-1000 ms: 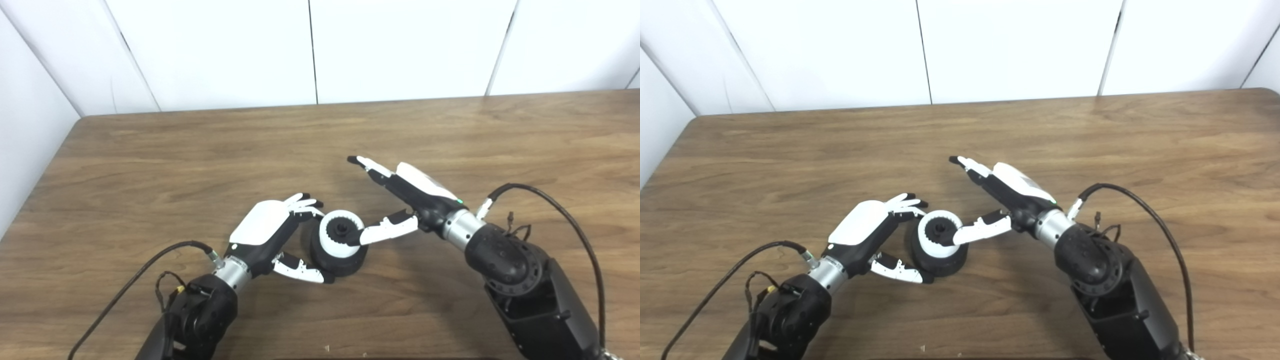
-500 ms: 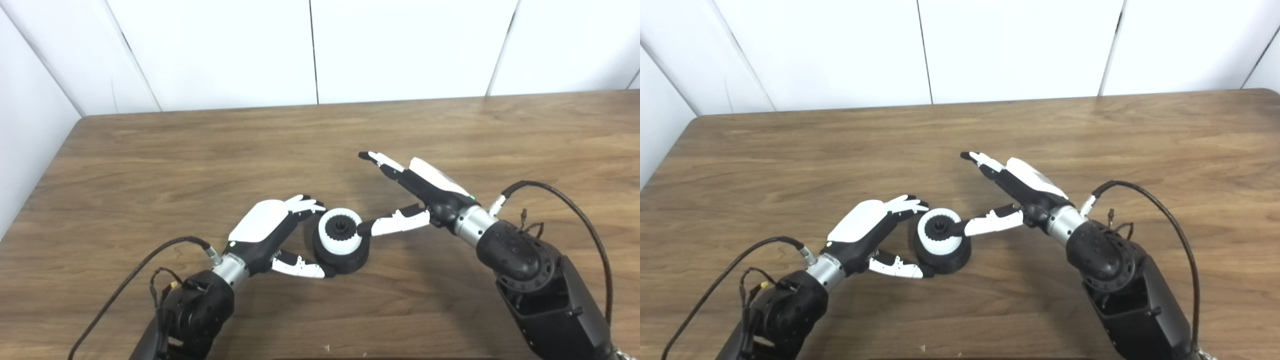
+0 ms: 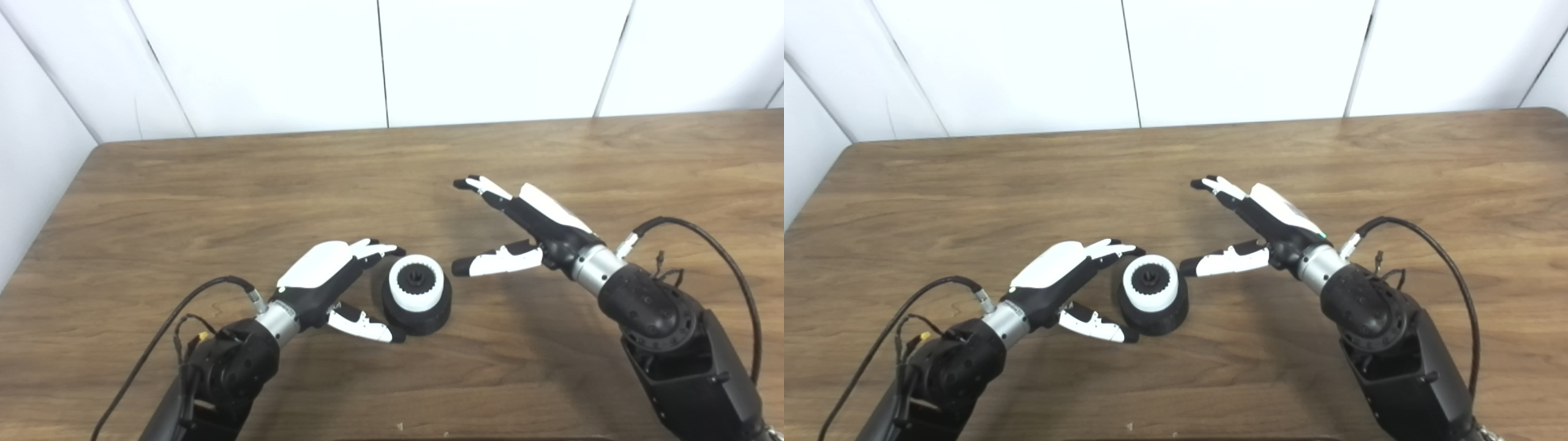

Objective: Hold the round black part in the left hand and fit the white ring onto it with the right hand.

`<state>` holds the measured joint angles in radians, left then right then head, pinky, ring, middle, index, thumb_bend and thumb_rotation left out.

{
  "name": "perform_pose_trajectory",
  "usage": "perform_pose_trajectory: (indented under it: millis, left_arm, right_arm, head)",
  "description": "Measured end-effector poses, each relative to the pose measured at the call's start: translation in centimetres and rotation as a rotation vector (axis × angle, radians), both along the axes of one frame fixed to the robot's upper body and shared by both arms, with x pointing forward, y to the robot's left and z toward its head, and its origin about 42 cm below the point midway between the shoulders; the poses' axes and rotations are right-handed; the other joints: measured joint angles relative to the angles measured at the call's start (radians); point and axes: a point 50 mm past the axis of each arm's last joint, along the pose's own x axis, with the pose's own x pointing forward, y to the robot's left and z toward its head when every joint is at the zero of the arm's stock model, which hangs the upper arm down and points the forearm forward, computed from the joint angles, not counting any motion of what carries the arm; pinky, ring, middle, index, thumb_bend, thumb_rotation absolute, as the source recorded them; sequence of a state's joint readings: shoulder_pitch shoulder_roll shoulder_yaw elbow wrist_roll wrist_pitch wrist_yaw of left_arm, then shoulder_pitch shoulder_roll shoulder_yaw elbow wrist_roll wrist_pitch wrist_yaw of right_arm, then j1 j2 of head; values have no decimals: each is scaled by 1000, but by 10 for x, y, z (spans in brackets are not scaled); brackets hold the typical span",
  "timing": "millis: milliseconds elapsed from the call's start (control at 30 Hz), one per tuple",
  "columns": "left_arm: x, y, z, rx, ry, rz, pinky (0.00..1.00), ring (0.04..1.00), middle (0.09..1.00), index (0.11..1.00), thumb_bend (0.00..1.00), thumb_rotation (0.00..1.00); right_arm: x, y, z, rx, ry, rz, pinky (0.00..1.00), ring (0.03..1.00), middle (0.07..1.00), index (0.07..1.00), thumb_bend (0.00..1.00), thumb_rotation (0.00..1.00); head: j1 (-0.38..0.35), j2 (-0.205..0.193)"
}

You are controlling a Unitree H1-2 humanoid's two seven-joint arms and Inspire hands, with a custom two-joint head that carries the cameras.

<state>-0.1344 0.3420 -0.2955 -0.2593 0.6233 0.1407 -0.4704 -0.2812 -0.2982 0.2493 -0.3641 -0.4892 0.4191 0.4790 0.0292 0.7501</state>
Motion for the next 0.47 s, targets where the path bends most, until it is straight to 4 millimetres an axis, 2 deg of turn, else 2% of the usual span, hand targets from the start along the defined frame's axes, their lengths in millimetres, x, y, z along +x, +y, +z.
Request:
perform_pose_trajectory:
  millis: [133, 267, 467]
  left_arm:
    - [-2, 22, 2, -100, 20, 77, 798, 904, 923, 945, 1000, 651]
    - [-16, 51, 3, -218, 56, 198, 779, 895, 945, 988, 957, 755]
    - [-26, 82, 0, -349, 52, 337, 920, 964, 987, 1000, 878, 954]
  right_arm:
    - [-2, -12, 0, 24, -2, -38, 942, 1000, 1000, 969, 1000, 684]
    - [-6, -28, -6, 40, 14, -87, 928, 999, 1000, 967, 1000, 701]
    - [-9, -43, -13, 136, 9, -181, 912, 974, 991, 948, 988, 775]
  head:
    - [0, -3]
    - [-5, -8]
    - [-11, -12]
